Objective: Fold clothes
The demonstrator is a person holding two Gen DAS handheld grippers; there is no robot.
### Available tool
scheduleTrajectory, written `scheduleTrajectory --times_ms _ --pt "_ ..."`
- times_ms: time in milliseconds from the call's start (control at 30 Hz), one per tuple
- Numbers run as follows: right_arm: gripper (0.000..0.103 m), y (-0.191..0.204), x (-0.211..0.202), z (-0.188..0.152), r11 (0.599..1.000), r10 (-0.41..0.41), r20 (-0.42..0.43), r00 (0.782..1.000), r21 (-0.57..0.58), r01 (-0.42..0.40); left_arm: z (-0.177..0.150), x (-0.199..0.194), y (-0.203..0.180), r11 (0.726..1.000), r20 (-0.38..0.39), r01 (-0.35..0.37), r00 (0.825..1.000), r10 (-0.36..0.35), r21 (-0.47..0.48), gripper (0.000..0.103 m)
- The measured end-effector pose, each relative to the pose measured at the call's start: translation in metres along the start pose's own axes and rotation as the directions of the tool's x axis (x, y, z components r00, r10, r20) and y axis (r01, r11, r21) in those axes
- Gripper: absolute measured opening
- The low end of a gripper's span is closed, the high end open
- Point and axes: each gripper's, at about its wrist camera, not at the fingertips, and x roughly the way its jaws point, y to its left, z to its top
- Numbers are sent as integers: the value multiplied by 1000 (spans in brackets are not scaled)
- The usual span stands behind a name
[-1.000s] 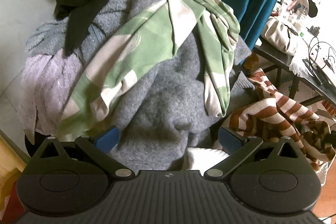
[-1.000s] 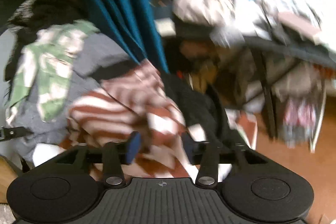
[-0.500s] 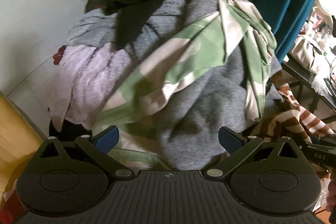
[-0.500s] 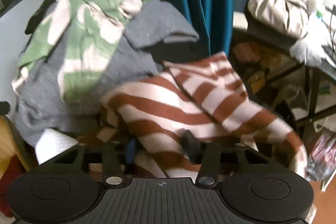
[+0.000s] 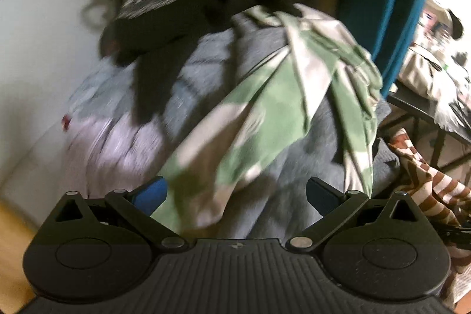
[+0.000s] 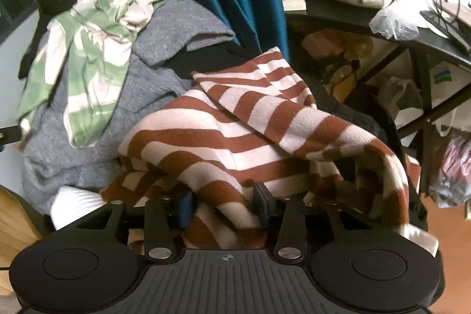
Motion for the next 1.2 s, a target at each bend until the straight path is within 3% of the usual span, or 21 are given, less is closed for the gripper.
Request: scheduleTrajectory --times_ms 100,167,300,400,633,800,1000,1033,1100,1133,1167,1200 --pt "45 -5 -8 -4 1000 1 18 1000 24 -2 13 10 -2 1000 11 0 1000 0 19 103" --pt "52 -8 -15 -6 999 -6 29 1000 48 5 22 16 -3 1000 19 2 1000 -3 29 103" --pt "54 -9 -30 -6 995 -19 51 998 99 14 35 17 -2 998 47 63 997 -65 23 103" --pt "58 -8 -38 -3 991 -24 74 997 131 15 44 14 -3 994 73 78 994 -84 77 103" --pt "60 2 -40 5 983 -60 98 993 178 42 69 14 4 988 116 120 985 -131 99 103" --pt "67 11 -38 5 979 -65 112 992 199 41 80 23 4 982 98 144 983 -156 121 103" --pt "67 15 -35 -3 973 -90 103 991 220 66 56 35 -1 968 -29 214 977 -212 133 102" --pt "67 15 -34 -5 972 -93 99 991 225 69 51 33 -1 970 -25 200 980 -199 135 97" --pt "68 16 -32 -6 970 -99 91 991 232 75 44 30 1 971 -37 195 981 -192 136 76" --pt "68 16 -31 -7 969 -101 87 991 235 78 40 29 3 970 -50 202 979 -197 134 57" --pt "69 16 -29 -8 968 -104 83 991 238 81 38 28 5 968 -61 216 976 -210 127 45" --pt "70 18 -28 -7 968 -105 81 991 236 84 36 27 7 966 -72 231 972 -223 119 42"
